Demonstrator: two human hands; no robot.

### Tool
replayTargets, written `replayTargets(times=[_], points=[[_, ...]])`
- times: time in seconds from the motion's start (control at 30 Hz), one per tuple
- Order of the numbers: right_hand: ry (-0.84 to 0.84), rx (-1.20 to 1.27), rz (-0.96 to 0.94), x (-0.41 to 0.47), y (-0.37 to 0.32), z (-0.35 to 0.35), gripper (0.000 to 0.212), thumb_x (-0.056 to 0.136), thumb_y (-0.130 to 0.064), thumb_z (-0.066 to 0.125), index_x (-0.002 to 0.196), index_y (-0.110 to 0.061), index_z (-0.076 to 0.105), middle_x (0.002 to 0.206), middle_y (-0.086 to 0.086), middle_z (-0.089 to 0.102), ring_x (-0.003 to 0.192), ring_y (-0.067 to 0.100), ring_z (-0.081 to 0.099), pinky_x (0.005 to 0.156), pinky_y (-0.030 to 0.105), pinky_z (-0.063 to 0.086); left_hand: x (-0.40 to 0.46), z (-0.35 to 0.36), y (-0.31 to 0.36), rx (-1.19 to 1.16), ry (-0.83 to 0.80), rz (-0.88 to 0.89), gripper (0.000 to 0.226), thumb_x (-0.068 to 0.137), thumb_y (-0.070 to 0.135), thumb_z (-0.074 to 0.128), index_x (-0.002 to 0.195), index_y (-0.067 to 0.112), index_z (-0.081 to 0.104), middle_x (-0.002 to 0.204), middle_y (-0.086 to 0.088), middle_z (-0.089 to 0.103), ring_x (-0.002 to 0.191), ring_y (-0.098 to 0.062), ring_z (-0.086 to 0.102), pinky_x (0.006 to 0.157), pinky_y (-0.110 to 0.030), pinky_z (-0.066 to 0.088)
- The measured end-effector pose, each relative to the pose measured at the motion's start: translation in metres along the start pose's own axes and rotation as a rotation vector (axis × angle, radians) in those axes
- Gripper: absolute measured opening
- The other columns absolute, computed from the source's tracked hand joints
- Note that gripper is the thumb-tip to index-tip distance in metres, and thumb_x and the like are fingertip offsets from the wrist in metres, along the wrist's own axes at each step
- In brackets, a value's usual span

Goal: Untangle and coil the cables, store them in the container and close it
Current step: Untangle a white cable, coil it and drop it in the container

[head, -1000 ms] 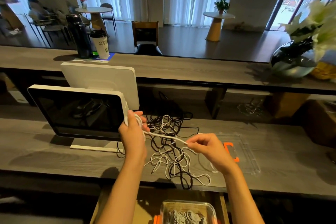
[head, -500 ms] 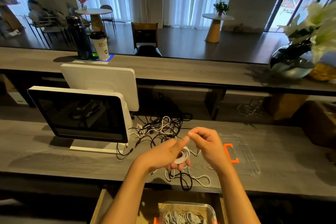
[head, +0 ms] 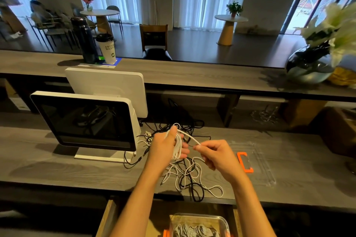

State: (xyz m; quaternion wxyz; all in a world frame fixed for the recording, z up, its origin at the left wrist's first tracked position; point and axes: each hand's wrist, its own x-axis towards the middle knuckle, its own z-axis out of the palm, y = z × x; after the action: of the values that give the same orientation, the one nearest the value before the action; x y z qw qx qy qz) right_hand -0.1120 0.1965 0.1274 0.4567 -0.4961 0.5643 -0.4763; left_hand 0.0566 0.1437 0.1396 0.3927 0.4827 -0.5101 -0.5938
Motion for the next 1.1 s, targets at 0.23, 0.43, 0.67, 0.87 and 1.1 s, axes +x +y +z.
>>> replayTargets(times=[0.23, 0.43, 0.67, 0.87, 1.1], points=[[-0.024, -0.048, -0.005, -0.005, 0.005, -0.005, 0.015, 0.09, -0.016, 0.07, 0.081, -0.007, 0.078, 0.052, 0.003, 0.051, 0.049, 0.015, 0.042, 0.046, 0.023, 0.035, 0.011, -0.02, 0.01, -0.924, 0.187, -0.003, 0.053, 0.106, 0.044, 0.033, 0.113, -0.001, 0.061, 0.101, -0.019, 0.074, 0.093, -0.03, 0.074, 0.076, -0.041, 0.062], [-0.01, 0.033, -0.035, -0.007, 0.003, -0.008, 0.02, 0.094, -0.013, 0.063, 0.083, -0.016, 0.08, 0.054, -0.004, 0.044, 0.05, 0.01, 0.032, 0.046, 0.021, 0.025, 0.013, -0.037, 0.011, -0.894, 0.202, 0.027, 0.05, 0.105, 0.047, 0.035, 0.114, 0.008, 0.065, 0.075, -0.004, 0.066, 0.07, -0.016, 0.067, 0.072, -0.032, 0.058], [-0.109, -0.062, -0.067, -0.009, -0.002, -0.002, 0.014, 0.092, -0.01, 0.065, 0.092, -0.002, 0.077, 0.056, -0.009, 0.056, 0.053, 0.001, 0.041, 0.051, 0.014, 0.033, 0.01, -0.03, 0.006, -0.445, 0.217, 0.055, 0.05, 0.102, 0.05, 0.041, 0.083, 0.009, 0.064, 0.062, -0.003, 0.056, 0.052, -0.012, 0.05, 0.047, -0.025, 0.043], [-0.243, -0.081, 0.029, -0.008, -0.012, 0.006, 0.029, 0.095, -0.031, 0.058, 0.103, -0.01, 0.076, 0.069, -0.002, 0.06, 0.067, 0.014, 0.054, 0.064, 0.023, 0.047, 0.009, -0.016, 0.003, -0.378, 0.214, 0.049, 0.051, 0.105, 0.044, 0.037, 0.084, 0.006, 0.064, 0.067, -0.007, 0.068, 0.059, -0.019, 0.065, 0.056, -0.029, 0.054], [-0.045, 0.043, 0.063, -0.006, -0.027, 0.054, 0.044, 0.105, -0.046, 0.035, 0.113, -0.021, 0.07, 0.108, 0.014, 0.07, 0.092, 0.023, 0.066, 0.087, 0.034, 0.054, -0.013, 0.022, 0.006, -0.376, 0.32, 0.231, 0.05, 0.108, 0.039, 0.026, 0.094, 0.014, 0.068, 0.098, -0.003, 0.077, 0.084, -0.014, 0.071, 0.072, -0.023, 0.053]])
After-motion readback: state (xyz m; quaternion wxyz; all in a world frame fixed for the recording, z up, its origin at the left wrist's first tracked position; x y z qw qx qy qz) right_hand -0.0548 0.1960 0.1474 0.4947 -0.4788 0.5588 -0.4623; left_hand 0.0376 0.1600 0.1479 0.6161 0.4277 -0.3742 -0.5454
